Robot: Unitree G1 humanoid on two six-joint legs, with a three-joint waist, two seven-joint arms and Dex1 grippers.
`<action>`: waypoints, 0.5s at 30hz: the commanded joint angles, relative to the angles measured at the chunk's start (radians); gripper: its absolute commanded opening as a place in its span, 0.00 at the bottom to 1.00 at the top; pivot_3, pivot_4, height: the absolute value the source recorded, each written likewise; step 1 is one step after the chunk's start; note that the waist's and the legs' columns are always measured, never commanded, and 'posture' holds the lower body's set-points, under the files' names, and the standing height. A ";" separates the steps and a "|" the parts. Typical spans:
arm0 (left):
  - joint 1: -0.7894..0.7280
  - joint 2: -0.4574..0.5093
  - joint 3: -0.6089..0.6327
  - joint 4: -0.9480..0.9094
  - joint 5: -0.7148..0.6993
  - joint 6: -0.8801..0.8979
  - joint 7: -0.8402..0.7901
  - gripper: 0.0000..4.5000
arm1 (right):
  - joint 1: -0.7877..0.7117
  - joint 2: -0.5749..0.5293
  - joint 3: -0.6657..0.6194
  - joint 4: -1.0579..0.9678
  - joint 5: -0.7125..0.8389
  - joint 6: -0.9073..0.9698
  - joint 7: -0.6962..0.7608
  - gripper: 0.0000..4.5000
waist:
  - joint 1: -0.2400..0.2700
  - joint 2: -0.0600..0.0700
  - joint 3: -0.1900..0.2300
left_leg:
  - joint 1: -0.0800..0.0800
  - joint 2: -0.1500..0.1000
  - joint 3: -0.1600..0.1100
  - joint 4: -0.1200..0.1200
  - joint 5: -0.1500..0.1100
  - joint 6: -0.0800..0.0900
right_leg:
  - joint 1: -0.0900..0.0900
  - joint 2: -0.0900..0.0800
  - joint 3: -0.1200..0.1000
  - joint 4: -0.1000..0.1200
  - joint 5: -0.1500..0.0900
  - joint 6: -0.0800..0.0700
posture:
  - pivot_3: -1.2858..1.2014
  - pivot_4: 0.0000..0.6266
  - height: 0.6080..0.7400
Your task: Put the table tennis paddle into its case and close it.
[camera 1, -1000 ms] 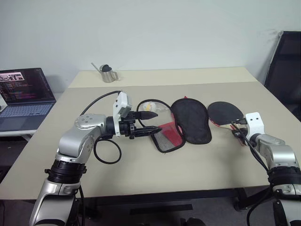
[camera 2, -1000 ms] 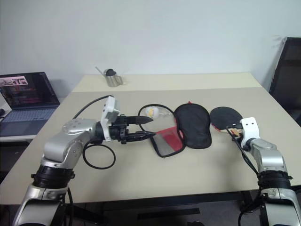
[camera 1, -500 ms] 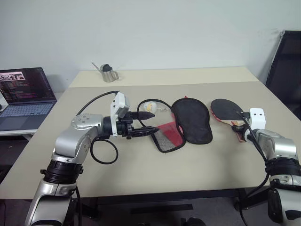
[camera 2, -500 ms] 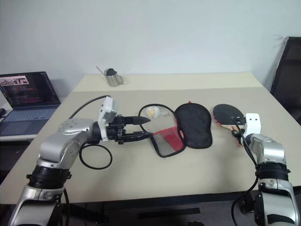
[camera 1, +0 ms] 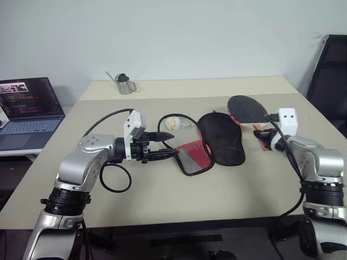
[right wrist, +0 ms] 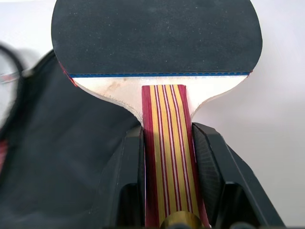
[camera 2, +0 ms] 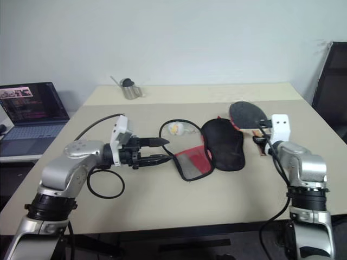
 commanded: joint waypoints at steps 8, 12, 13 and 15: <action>0.018 0.016 0.050 -0.058 -0.009 -0.010 0.012 0.71 | -0.061 0.146 0.038 -0.071 0.002 0.048 -0.105 0.24 | 0.000 0.000 0.000 | 0.000 0.000 0.000 0.000 0.000 0.000 | -0.001 0.000 0.000 0.000 0.000 0.000 | 0.52 0.24 1.00; 0.022 0.017 0.053 -0.062 -0.007 -0.013 0.016 0.71 | -0.066 0.197 0.067 -0.058 -0.003 0.041 -0.128 0.24 | 0.000 0.000 0.000 | 0.000 0.000 0.000 0.000 0.000 0.000 | -0.001 0.000 0.000 0.000 0.000 0.000 | 0.52 0.24 1.00; 0.021 0.016 0.052 -0.062 -0.006 -0.013 0.018 0.71 | -0.068 0.208 0.073 -0.047 -0.007 0.032 -0.133 0.24 | 0.000 0.000 0.000 | 0.000 0.000 0.000 0.000 0.000 0.000 | -0.001 0.000 0.000 0.000 0.000 0.000 | 0.52 0.24 1.00; 0.020 0.013 0.050 -0.062 -0.006 -0.014 0.021 0.71 | -0.073 0.221 0.081 -0.017 -0.017 0.008 -0.139 0.24 | 0.000 0.000 0.000 | 0.000 0.000 0.000 0.000 0.000 0.000 | -0.001 0.000 0.000 0.001 0.000 0.000 | 0.52 0.24 1.00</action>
